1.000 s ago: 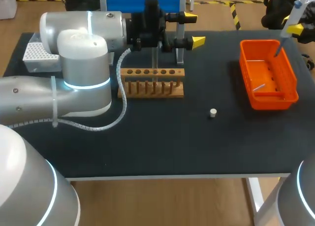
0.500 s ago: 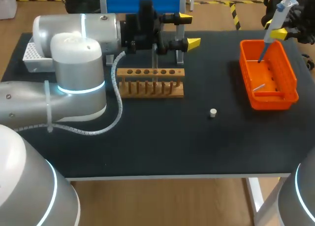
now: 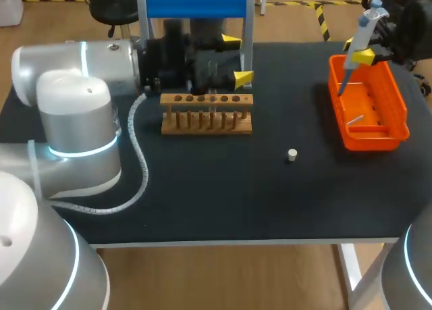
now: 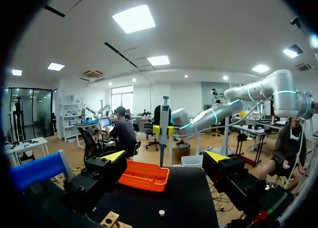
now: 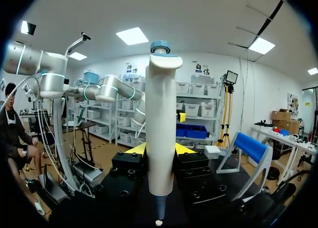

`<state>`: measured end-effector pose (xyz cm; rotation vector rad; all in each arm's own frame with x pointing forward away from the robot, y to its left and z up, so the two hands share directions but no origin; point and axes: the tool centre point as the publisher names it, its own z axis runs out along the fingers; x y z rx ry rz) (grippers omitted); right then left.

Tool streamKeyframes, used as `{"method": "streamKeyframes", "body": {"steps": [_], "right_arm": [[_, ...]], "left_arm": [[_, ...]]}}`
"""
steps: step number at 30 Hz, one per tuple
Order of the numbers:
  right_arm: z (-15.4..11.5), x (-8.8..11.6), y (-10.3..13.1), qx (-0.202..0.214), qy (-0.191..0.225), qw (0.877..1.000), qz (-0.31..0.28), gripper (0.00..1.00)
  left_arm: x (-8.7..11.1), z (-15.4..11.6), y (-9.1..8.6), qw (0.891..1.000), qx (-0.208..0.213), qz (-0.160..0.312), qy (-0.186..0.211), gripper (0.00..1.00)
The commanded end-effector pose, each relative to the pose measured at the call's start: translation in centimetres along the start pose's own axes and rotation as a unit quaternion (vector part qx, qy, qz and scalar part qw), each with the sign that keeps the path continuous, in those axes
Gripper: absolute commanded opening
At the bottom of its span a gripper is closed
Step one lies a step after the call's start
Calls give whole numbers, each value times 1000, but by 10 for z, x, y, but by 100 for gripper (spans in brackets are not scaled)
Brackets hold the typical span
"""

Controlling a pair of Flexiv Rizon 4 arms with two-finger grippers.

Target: Invert the test tube, pick up the pipette, mount the tip to pipette, aspirate from beaker and dispense into the tube, eject the tip, return the pipette, and cap with the stopper.

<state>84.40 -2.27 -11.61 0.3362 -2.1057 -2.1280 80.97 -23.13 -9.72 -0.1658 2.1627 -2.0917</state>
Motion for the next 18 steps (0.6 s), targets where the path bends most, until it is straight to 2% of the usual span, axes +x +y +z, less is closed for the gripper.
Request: {"method": "streamKeyframes", "body": {"steps": [1, 9, 18], "right_arm": [[11, 5, 2, 5, -10, 1000, 0, 0], [27, 9, 2, 4, -14, 1000, 0, 0], [58, 15, -5, -1, -18, 1000, -8, 0]], "left_arm": [[0, -10, 3, 1000, 4, 2, 7, 100], [-1, -12, 2, 1000, -4, -3, 10, 100], [-1, -12, 2, 1000, -4, -3, 10, 100]]}}
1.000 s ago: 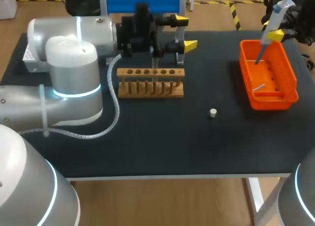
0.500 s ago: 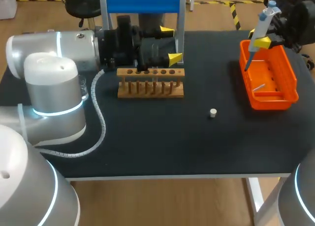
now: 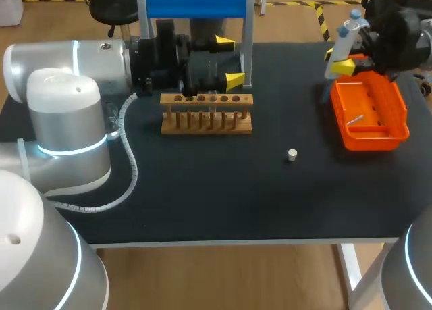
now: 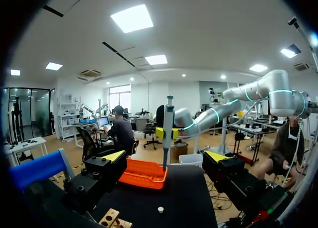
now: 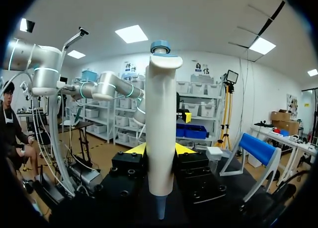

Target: Invert the test tube, pick up the pipette, mount the tip to pipette, aspirate from beaker and dispense into the tube, eject the tip, return the pipette, and cap with the stopper.

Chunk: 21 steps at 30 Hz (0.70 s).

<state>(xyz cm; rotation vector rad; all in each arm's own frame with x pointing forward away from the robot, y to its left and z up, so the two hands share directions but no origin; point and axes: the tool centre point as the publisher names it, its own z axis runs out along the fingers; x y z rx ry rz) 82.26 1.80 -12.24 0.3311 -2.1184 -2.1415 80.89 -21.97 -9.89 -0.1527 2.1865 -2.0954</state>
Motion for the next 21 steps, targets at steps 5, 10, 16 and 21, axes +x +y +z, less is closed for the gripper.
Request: {"method": "streamKeyframes", "body": {"steps": [5, 10, 16, 21], "right_arm": [[28, 6, 1, -5, -21, 1000, -9, 0], [46, 10, 0, -8, -20, 1000, -8, 0], [71, 11, -3, -6, -14, 1000, -8, 0], [92, 12, -7, -4, -5, 1000, -7, 0]], "left_arm": [[0, 0, 0, 1000, 1, 0, 0, 100], [0, 0, 0, 1000, 1, 0, 0, 100], [0, 0, 0, 1000, 1, 0, 0, 100], [0, 0, 0, 1000, 1, 0, 0, 100]]}}
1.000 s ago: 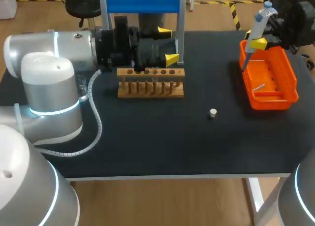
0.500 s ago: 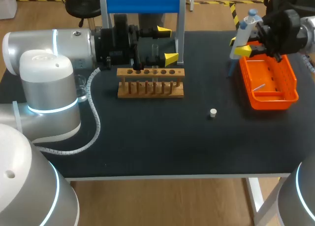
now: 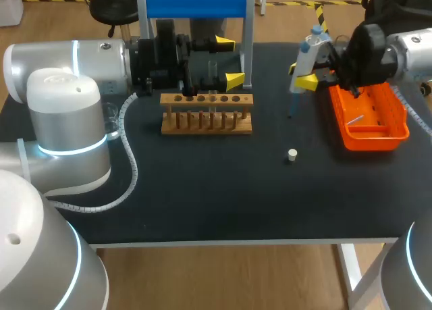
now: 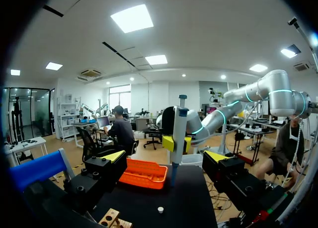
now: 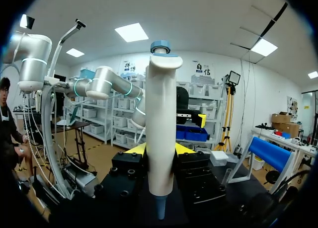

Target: Invert the test tube, pick up the pipette, mount the tip to pipette, aspirate from beaker and dispense into the tube, eject the tip, return the pipette, and cap with the stopper.

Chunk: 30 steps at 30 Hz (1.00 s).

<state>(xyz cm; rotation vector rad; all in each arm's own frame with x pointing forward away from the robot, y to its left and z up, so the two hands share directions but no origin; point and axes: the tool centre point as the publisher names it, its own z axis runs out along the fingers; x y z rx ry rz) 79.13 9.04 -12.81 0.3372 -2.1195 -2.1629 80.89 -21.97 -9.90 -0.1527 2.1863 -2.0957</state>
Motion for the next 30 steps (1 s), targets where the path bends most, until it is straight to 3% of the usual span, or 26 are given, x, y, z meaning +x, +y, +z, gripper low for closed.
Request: {"method": "streamKeyframes", "body": {"steps": [1, 20, 30], "right_arm": [[18, -2, -4, 0, 1, 1000, 1, 0], [62, -4, -26, 11, -3, 1000, 16, 0], [77, -15, -23, 8, -12, 1000, 14, 0]], "left_arm": [[0, 0, 0, 1000, 1, 0, 0, 100], [0, 0, 0, 1000, 1, 0, 0, 100], [0, 0, 0, 1000, 1, 0, 0, 100]]}}
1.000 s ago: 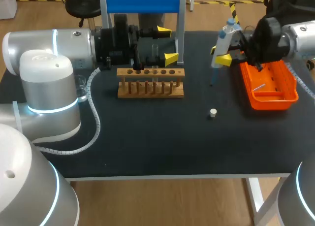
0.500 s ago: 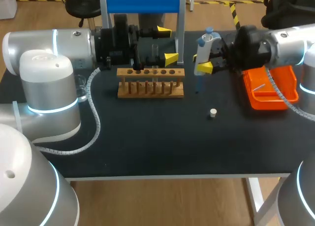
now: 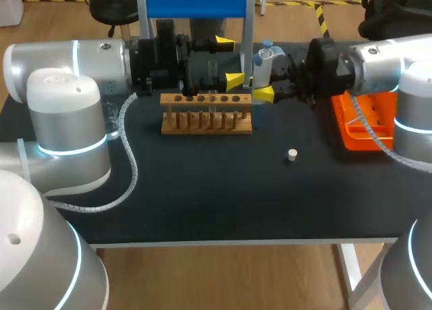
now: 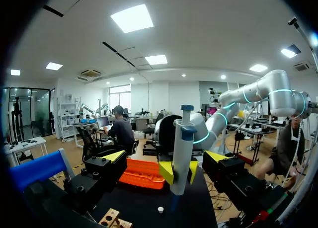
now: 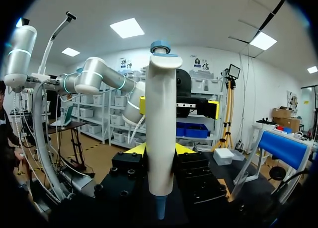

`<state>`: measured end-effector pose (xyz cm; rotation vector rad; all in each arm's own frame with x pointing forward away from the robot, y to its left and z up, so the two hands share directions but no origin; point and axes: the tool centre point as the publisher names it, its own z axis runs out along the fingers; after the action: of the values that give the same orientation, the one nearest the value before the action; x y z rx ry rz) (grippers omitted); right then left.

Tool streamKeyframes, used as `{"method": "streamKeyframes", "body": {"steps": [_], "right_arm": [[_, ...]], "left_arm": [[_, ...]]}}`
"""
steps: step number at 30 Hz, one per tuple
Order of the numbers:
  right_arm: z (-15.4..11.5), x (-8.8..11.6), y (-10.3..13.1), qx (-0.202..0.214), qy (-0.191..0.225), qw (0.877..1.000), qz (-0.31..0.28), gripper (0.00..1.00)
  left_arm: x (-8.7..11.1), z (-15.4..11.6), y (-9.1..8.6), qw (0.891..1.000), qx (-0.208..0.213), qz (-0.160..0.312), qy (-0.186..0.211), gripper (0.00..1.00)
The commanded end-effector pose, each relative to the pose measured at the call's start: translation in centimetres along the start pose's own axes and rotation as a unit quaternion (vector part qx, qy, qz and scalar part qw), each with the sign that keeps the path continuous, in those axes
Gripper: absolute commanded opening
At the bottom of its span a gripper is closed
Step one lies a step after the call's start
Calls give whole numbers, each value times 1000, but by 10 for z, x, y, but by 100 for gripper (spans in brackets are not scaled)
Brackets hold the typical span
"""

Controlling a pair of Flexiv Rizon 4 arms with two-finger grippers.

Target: Invert the test tube, pick up the pipette, mount the tip to pipette, aspirate from beaker and dispense into the tube, eject the tip, return the pipette, and cap with the stopper.

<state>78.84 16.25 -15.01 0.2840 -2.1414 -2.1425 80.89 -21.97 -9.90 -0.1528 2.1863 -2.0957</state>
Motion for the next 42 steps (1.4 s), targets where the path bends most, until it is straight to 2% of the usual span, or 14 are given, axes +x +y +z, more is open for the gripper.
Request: {"method": "streamKeyframes", "body": {"steps": [1, 21, 42], "right_arm": [[8, -5, 2, -2, -3, 1000, -1, 0], [35, -16, 3, -5, -20, 1000, -1, 0], [40, -29, 12, -15, -38, 999, -4, 0]], "left_arm": [[0, 0, 0, 1000, 1, 0, 0, 100], [0, 0, 0, 1000, 1, 0, 0, 100], [0, 0, 0, 1000, 1, 0, 0, 100]]}}
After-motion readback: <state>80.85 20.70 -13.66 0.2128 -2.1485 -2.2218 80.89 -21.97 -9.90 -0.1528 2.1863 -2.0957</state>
